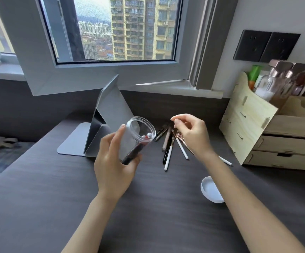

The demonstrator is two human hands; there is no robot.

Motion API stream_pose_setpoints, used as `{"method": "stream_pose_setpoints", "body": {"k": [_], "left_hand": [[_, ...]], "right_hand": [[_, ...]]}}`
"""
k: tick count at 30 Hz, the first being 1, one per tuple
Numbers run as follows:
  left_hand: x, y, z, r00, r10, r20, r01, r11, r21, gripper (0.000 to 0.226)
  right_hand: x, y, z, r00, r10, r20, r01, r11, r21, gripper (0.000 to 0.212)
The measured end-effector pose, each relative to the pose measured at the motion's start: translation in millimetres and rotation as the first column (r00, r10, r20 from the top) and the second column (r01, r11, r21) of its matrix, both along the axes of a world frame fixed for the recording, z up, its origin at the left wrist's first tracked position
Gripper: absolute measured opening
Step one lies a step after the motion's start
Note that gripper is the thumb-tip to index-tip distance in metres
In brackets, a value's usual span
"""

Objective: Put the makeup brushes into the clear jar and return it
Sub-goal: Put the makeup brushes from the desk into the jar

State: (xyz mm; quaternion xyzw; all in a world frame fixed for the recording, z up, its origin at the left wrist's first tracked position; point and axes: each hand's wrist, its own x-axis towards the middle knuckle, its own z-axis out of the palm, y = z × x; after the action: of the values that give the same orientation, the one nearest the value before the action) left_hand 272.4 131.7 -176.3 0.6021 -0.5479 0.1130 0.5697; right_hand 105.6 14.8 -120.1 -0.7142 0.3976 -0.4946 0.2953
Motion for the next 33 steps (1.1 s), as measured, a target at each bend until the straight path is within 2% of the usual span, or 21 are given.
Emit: {"method": "stream_pose_setpoints", "body": {"k": [1,3,6,12,16,19,21,22,24,25,26,27,28,30,33], "left_hand": [[0,0,1,0.999,0.013,-0.051,-0.013,1.000,0.001,0.086],[2,0,1,0.994,0.028,-0.105,-0.027,1.000,0.008,0.087],[1,-1,1,0.995,0.023,-0.100,-0.022,1.000,0.010,0.083],[-2,-1,-2,1.000,-0.007,-0.028,0.007,1.000,0.027,0.081],[-2,-2,-3,1.000,-0.020,-0.008,0.020,1.000,0.023,0.082],[-2,-2,-4,1.000,-0.021,-0.007,0.021,0.999,0.025,0.083],[-2,-3,-5,1.000,-0.026,0.000,0.026,0.999,0.025,0.084],[-2,-3,-5,1.000,-0.027,0.004,0.027,0.999,0.024,0.085],[-2,-2,-6,0.999,-0.030,0.011,0.030,0.999,0.020,0.086],[-2,-2,-5,0.999,-0.030,0.010,0.030,0.999,0.017,0.086],[-2,-2,-5,1.000,-0.028,0.005,0.028,1.000,0.012,0.085],[-2,-2,-5,1.000,-0.027,0.000,0.027,1.000,0.005,0.084],[-2,-2,-5,1.000,-0.029,-0.004,0.029,1.000,0.001,0.083],[-4,-1,-4,0.999,-0.040,-0.009,0.040,0.999,-0.001,0.082],[-7,1,-3,0.998,-0.070,0.001,0.070,0.998,-0.005,0.081]], "right_hand": [[4,-16,-7,0.982,-0.075,-0.175,0.071,0.997,-0.030,0.017],[13,-44,-25,0.860,-0.120,-0.497,0.091,0.992,-0.082,0.020],[24,-71,-48,0.676,-0.085,-0.731,-0.018,0.991,-0.133,0.023],[45,-77,-46,0.306,-0.208,-0.929,-0.230,0.931,-0.284,0.028],[55,-71,-36,0.061,-0.276,-0.959,-0.391,0.878,-0.277,0.028],[57,-68,-35,-0.044,-0.340,-0.939,-0.504,0.819,-0.273,0.022],[55,-68,-37,0.018,-0.388,-0.922,-0.561,0.759,-0.331,0.017],[53,-67,-37,0.107,-0.417,-0.902,-0.574,0.715,-0.399,0.016],[47,-68,-38,0.374,-0.383,-0.845,-0.507,0.678,-0.532,0.017],[42,-64,-36,0.530,-0.330,-0.781,-0.412,0.705,-0.578,0.012],[38,-60,-34,0.696,-0.286,-0.658,-0.290,0.727,-0.622,0.005],[32,-53,-29,0.830,-0.257,-0.496,-0.139,0.765,-0.629,0.008],[25,-43,-23,0.911,-0.205,-0.359,-0.035,0.827,-0.561,0.013],[11,-19,-7,0.995,-0.056,-0.085,0.021,0.931,-0.365,0.010],[-10,16,18,0.961,0.094,0.260,-0.045,0.981,-0.190,0.014]]}}
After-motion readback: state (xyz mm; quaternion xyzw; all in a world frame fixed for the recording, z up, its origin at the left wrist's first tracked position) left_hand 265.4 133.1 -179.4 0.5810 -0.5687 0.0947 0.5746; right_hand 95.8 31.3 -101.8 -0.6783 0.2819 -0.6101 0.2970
